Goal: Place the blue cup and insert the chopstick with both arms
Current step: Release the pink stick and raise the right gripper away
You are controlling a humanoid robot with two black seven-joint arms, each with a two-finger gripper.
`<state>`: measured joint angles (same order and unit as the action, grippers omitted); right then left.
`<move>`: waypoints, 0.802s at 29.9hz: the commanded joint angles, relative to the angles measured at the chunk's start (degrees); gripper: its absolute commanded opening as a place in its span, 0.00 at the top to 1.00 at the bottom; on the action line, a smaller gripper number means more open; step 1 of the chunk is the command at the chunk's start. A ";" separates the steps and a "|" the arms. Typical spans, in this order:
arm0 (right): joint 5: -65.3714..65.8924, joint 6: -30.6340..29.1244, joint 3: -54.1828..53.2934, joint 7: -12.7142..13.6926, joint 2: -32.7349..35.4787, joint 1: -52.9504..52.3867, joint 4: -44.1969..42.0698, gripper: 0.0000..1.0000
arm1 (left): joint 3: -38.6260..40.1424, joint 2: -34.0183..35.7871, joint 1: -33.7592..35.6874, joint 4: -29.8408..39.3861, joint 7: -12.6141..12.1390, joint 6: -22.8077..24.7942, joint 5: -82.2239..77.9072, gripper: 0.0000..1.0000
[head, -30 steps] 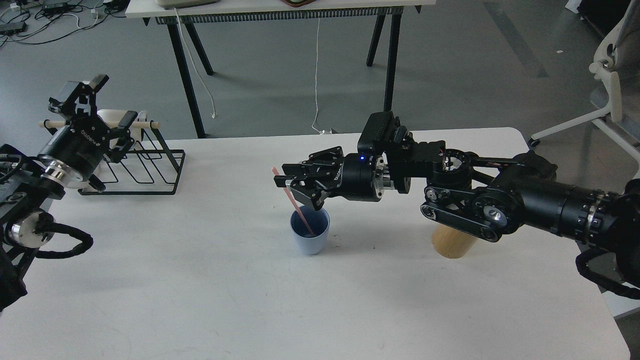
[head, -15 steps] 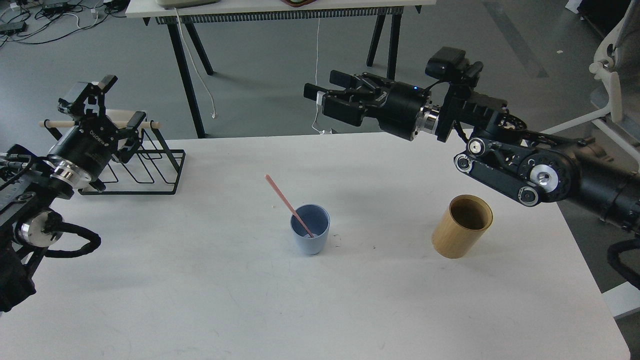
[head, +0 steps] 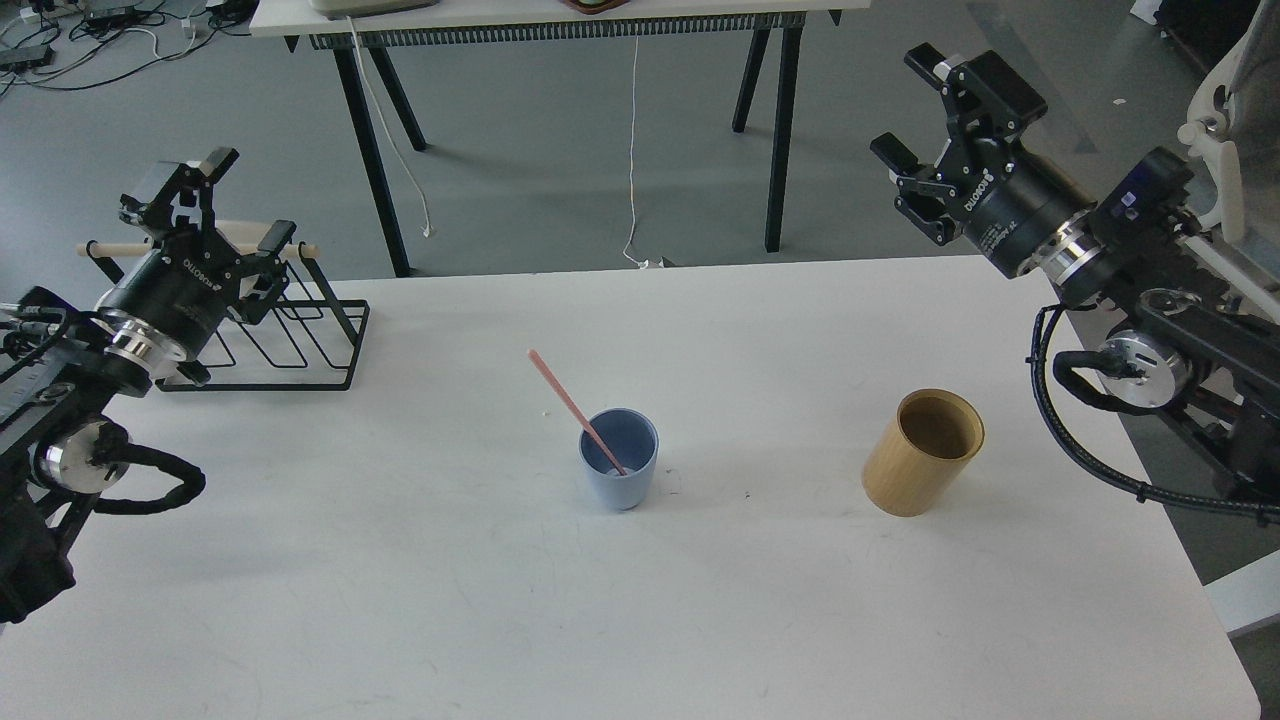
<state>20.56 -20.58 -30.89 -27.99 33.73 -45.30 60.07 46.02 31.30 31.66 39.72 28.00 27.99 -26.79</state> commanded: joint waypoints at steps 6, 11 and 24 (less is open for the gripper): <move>-5.00 -7.42 -2.68 -0.01 -1.82 3.81 -3.64 0.03 | 0.04 -0.45 -0.19 0.09 0.00 0.01 -0.02 0.07; -5.18 -7.42 -3.38 -0.01 -3.32 5.13 -3.64 0.02 | 0.21 -0.80 -0.19 -0.08 0.00 0.01 -0.02 0.07; -7.20 -7.42 -4.97 -0.01 -4.90 8.03 -3.38 0.02 | 0.04 -0.98 -0.10 -0.26 0.00 0.01 -0.02 0.07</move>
<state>13.39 -28.00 -35.78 -28.00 29.40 -37.46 56.69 45.95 30.33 31.67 39.46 28.00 28.00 -26.81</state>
